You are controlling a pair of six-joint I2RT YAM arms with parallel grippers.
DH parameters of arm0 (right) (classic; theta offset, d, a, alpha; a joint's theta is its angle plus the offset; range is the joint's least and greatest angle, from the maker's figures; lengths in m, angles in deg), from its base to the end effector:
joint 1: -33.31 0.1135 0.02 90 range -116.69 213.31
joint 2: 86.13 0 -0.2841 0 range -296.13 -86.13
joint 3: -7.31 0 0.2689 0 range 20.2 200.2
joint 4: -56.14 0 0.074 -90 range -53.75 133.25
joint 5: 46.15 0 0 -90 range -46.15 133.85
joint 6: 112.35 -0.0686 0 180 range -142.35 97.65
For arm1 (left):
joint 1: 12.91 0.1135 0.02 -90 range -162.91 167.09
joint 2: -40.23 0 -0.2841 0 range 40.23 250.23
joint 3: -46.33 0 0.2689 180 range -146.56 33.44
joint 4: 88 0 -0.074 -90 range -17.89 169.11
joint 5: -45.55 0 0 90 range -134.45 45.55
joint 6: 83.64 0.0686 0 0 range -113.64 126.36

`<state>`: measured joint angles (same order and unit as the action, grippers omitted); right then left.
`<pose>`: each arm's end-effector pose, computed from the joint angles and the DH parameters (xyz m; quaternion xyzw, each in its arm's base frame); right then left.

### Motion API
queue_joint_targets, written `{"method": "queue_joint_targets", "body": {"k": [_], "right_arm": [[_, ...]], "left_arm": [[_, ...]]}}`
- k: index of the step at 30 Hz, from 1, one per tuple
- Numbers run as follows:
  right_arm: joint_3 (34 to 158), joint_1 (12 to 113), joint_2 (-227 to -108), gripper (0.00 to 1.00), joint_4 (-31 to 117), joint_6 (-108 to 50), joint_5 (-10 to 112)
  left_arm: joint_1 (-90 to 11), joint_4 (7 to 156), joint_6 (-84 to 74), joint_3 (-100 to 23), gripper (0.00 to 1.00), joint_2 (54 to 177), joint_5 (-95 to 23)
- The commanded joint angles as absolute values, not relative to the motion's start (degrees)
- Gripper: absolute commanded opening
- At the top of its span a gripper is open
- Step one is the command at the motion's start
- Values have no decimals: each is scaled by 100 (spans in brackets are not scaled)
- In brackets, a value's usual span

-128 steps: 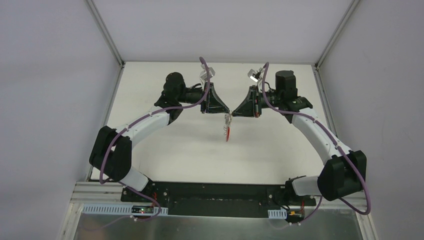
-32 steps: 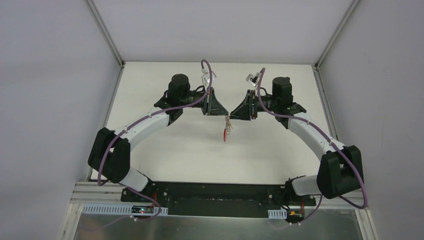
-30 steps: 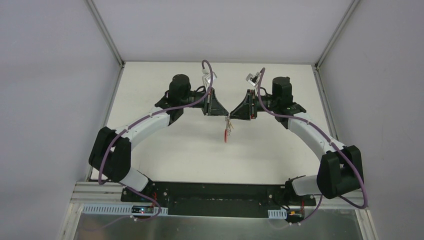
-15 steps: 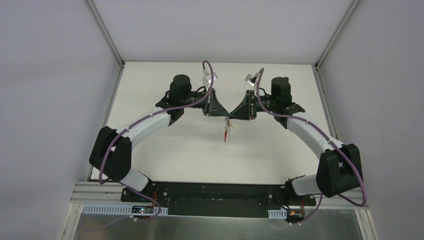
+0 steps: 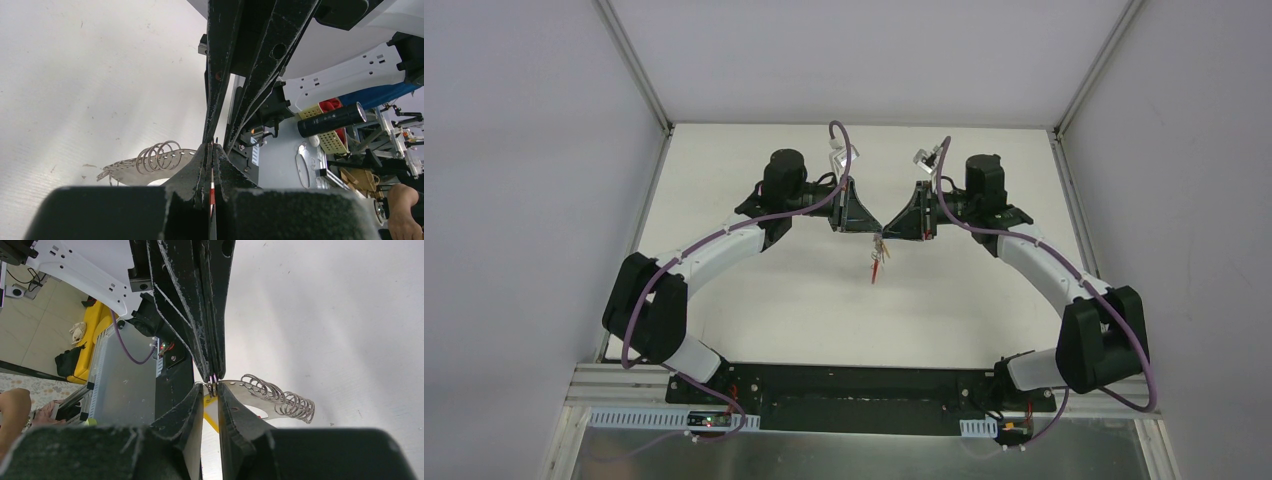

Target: Put the keys on the keyring

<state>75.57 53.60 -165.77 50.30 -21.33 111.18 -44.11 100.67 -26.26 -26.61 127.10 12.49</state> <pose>0.2861 0.1733 0.3102 -0.4471 0.5976 0.5226 0.4121 0.2922 -0.2442 0.3222 0.3132 0.6534 -0.6121 0.3167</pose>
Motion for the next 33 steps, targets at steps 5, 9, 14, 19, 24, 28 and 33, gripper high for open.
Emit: {"method": "queue_joint_targets", "body": {"k": [5, 9, 14, 19, 24, 28, 33], "right_arm": [[7565, 5389, -16692, 19, 5099, -2032, 11344], [7575, 5393, -16692, 16, 5094, -2050, 11375], [7615, 5389, -16688, 2, 5095, -2114, 11437], [7764, 5361, -16607, 0, 4894, -2043, 11401], [8410, 5410, -16514, 0, 3301, -932, 10861], [9131, 5732, -16588, 0, 1809, 221, 10056], [9537, 6112, -16647, 0, 1140, 750, 9452]], "left_arm": [[-4455, 10349, -2651, -2795, 0, 12539, 1426], [-4451, 10357, -2641, -2801, 0, 12548, 1432], [-4438, 10315, -2572, -2793, 0, 12535, 1405], [-4371, 10187, -2326, -2776, 0, 12495, 1335], [-4350, 9699, -1524, -2764, 1, 12348, 1229], [-4350, 8855, -701, -2982, 16, 12227, 1226], [-4350, 8480, -330, -3120, 31, 12007, 1270]]}}
